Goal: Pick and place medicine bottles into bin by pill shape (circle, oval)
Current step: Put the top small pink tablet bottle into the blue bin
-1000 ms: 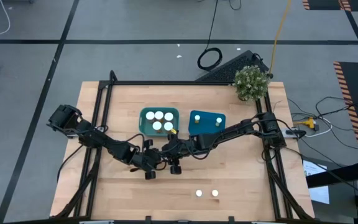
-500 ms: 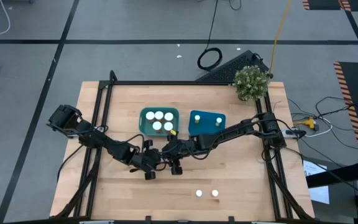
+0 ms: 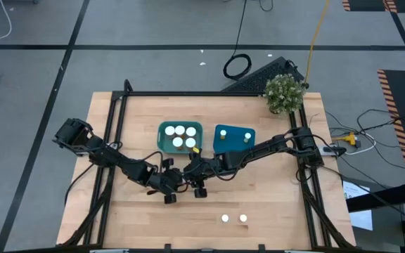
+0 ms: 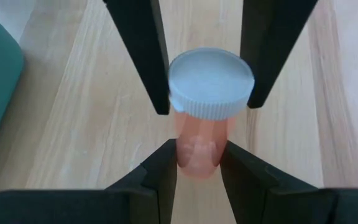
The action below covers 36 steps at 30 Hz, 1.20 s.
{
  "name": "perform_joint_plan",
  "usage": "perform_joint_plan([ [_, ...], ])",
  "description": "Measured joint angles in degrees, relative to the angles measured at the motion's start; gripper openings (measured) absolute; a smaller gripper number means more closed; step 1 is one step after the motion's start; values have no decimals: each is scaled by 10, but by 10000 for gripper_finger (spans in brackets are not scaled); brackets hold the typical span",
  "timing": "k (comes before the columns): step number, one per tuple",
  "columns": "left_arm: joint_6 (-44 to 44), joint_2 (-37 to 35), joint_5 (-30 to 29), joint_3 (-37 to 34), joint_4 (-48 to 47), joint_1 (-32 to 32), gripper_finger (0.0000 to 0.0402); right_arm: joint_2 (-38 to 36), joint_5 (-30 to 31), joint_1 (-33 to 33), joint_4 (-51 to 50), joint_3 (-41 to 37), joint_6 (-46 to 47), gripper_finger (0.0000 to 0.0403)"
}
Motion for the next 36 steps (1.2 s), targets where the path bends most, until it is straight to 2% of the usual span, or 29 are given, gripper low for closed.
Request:
perform_joint_plan([
  [5, -14, 0, 0, 0, 0, -2, 137, 0, 0, 0, -3, 0, 0, 119],
  [14, -65, 0, -28, 0, -19, -33, 283, 0, -2, -1, -46, 0, 9, 120],
  [18, -84, 0, -28, 0, -47, -44, 316, -11, -3, -1, -82, -1, 17, 120],
  [23, -100, 0, -37, 0, -64, -57, 316, -43, -21, -2, -133, -1, 33, 120],
  [31, -101, 0, -56, 0, -46, -71, 286, -148, -12, -17, -275, -1, 45, 120],
  [36, -100, 0, -62, 0, -24, -71, 278, -217, 31, -44, -345, -1, 41, 121],
])
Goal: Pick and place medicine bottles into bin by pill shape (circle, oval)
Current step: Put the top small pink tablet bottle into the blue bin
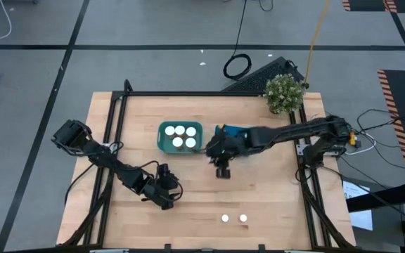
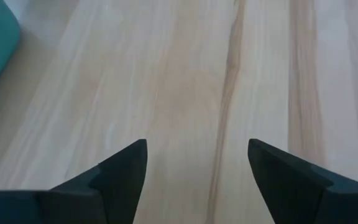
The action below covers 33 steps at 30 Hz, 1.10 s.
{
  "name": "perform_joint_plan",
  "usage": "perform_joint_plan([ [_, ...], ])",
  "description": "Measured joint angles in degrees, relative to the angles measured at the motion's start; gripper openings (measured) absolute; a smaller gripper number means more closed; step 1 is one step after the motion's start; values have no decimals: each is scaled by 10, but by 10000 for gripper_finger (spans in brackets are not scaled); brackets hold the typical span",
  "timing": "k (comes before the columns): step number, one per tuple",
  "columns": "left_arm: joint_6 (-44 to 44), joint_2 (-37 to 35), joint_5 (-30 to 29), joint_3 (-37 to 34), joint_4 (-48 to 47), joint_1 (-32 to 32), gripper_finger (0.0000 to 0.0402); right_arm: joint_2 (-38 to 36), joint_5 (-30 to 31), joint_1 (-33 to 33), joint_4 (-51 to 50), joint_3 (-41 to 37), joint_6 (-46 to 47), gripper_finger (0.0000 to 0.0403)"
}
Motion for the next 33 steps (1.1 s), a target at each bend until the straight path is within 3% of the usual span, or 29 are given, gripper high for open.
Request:
perform_joint_plan([
  [12, 58, 0, -14, 0, 103, 0, 278, -132, 2, -138, -36, -108, -15, 121],
  [23, 78, 0, -14, 0, 122, 2, 278, -146, -28, -243, 22, -226, -63, 121],
  [33, 82, 0, -14, 0, 125, 8, 278, -146, -46, -262, 90, -283, -75, 121],
])
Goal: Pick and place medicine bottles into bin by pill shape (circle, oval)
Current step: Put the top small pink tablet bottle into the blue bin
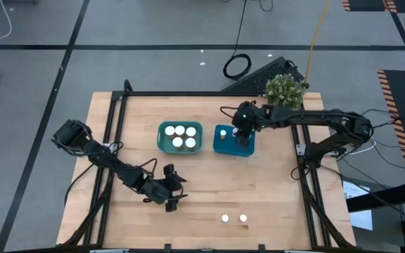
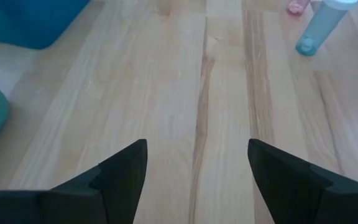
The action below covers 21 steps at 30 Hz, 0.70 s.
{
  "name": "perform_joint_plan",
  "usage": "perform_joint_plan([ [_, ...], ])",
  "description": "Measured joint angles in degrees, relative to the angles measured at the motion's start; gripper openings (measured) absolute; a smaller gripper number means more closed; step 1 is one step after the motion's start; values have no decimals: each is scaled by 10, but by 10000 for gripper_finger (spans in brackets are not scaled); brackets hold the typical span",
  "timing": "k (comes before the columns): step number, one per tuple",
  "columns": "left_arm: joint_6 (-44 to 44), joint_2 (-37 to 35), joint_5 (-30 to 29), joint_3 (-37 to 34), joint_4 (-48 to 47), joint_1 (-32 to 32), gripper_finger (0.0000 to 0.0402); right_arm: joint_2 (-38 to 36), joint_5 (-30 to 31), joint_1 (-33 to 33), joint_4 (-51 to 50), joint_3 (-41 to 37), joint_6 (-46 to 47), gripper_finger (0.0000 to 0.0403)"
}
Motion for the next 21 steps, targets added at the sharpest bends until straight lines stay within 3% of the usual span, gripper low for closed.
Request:
perform_joint_plan([
  [21, -2, 0, 4, 0, 8, 0, 278, 58, -1, -11, 27, -14, 11, 121],
])
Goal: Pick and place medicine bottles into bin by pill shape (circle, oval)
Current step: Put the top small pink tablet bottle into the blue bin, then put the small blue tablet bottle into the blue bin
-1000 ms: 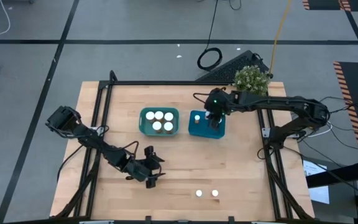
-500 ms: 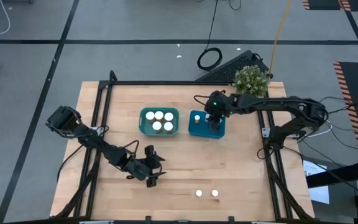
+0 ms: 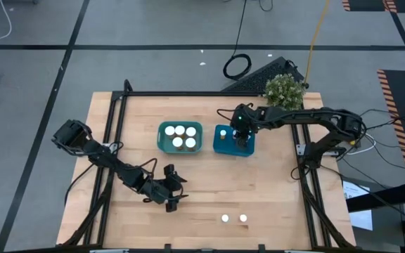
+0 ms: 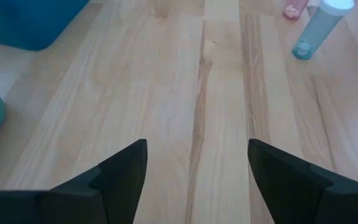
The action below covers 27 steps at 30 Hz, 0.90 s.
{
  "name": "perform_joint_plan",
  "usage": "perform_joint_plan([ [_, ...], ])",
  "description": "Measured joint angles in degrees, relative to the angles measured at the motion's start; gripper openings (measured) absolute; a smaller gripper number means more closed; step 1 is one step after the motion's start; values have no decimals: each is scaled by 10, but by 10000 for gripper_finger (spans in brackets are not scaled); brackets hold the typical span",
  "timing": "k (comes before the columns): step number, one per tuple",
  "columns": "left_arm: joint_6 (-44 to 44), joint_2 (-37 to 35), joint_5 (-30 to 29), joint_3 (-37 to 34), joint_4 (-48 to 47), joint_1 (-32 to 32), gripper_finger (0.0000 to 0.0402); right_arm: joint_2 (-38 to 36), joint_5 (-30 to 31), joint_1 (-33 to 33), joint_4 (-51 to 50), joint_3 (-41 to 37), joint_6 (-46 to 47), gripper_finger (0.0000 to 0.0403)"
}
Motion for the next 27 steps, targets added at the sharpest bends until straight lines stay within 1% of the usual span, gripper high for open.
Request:
perform_joint_plan([
  [3, 2, 0, 0, 0, 0, 0, 278, 0, 0, 0, -3, 0, 2, 129],
  [12, 1, 0, 1, 0, 0, 0, 278, 0, 1, 0, -6, 0, 7, 169],
  [19, 0, 0, 2, 0, 0, 0, 278, -5, 1, 0, -5, 0, 18, 187],
  [27, 0, 0, 3, 0, 0, 0, 278, -55, 3, 1, -13, 0, 46, 205],
])
